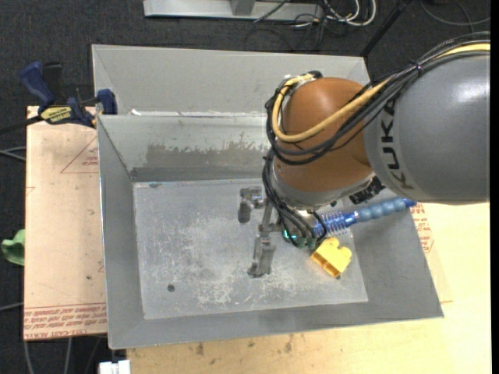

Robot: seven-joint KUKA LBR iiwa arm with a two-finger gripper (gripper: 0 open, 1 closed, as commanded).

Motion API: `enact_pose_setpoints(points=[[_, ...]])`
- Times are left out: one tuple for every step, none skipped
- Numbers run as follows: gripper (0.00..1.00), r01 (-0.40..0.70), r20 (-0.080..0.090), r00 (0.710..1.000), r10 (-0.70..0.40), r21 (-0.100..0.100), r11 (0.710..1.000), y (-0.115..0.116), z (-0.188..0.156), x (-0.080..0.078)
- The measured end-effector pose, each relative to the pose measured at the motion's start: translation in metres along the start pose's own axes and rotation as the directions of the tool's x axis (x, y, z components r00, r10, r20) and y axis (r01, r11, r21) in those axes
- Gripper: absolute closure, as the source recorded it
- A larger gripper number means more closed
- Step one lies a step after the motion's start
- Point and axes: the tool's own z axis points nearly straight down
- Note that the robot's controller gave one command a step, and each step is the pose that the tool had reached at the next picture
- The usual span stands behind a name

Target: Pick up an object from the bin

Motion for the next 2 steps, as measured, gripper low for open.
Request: enact_pose_setpoints(points=[[0.0,0.224,0.015,0.975,-0.224,0.001,0.975,0.006,0.143,0.023],[0.0,-0.01,0.008,1.0,0.01,0.001,1.0,-0.057,0.111,0.033]])
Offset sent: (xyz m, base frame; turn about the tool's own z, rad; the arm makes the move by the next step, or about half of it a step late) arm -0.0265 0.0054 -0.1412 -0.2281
